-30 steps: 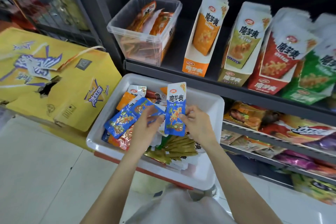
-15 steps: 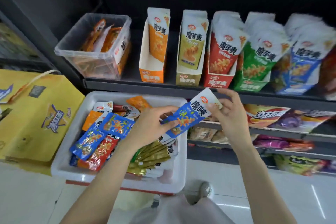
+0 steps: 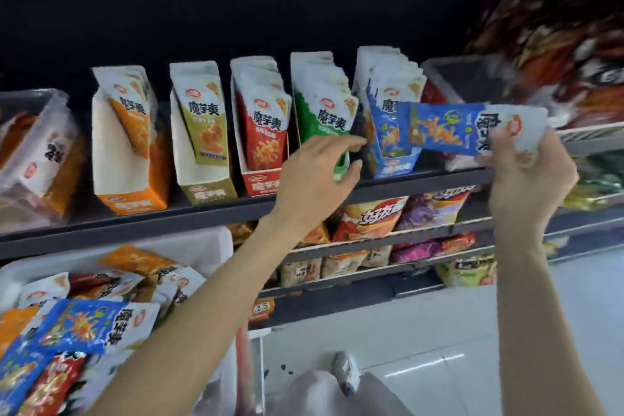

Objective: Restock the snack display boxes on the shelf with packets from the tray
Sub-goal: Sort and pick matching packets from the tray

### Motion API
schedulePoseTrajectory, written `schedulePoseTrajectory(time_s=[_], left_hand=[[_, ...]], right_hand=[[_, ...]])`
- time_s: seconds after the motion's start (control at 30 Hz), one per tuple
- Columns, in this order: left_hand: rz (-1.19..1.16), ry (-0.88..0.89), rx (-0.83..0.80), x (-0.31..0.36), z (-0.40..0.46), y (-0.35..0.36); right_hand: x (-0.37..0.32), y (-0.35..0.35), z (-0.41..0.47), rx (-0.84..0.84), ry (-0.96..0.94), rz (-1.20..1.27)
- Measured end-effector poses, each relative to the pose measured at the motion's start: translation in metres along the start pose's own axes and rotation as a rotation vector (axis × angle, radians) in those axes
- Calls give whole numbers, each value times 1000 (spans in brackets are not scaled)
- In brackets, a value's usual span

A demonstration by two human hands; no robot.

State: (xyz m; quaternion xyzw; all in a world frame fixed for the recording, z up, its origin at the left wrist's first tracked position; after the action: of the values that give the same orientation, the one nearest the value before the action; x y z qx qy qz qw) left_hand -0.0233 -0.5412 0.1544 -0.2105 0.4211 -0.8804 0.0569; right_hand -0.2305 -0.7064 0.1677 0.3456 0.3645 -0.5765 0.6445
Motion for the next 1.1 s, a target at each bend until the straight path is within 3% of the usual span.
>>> schedulePoseTrajectory(time_s=[0.07, 0.2, 0.33, 0.43, 0.53, 0.63, 0.77, 0.87, 0.93, 1.1], left_hand=[[52, 56, -67, 16, 15, 31], [267, 181, -128, 36, 34, 83], [358, 202, -79, 34, 40, 96], [321, 200, -69, 31, 38, 97], [267, 197, -78, 30, 35, 94], [140, 179, -56, 31, 30, 77], [-70, 80, 150, 16, 7, 23], [-165, -22, 328, -14, -30, -23], [-177, -123, 385, -41, -61, -50], [-74, -367, 255, -120, -152, -93]], right_hand=[[-7, 5, 29, -40, -100, -135], [1, 70, 60, -304, -232, -437], [28, 125, 66, -475, -254, -601], [45, 141, 65, -506, -238, -665], [51, 130, 65, -397, -196, -587], [30, 104, 45, -270, -280, -388], [3, 88, -10, -299, -259, -158], [-9, 105, -65, -487, -160, -29], [-13, 132, -108, -713, -92, -2], [-15, 208, -235, -1278, -97, -67]])
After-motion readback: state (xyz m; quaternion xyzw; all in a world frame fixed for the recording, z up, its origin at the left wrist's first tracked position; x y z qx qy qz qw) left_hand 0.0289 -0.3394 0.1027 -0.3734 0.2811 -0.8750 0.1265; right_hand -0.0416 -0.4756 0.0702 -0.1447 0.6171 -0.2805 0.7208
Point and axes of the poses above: each hand's wrist, its own z-axis towards the middle knuckle, its own y-axis out of the palm, x = y × z, the point moved 10 cm from there along z, towards the middle knuckle, and after that the axes turned 11 degrees about z, right-handed, at the moved point
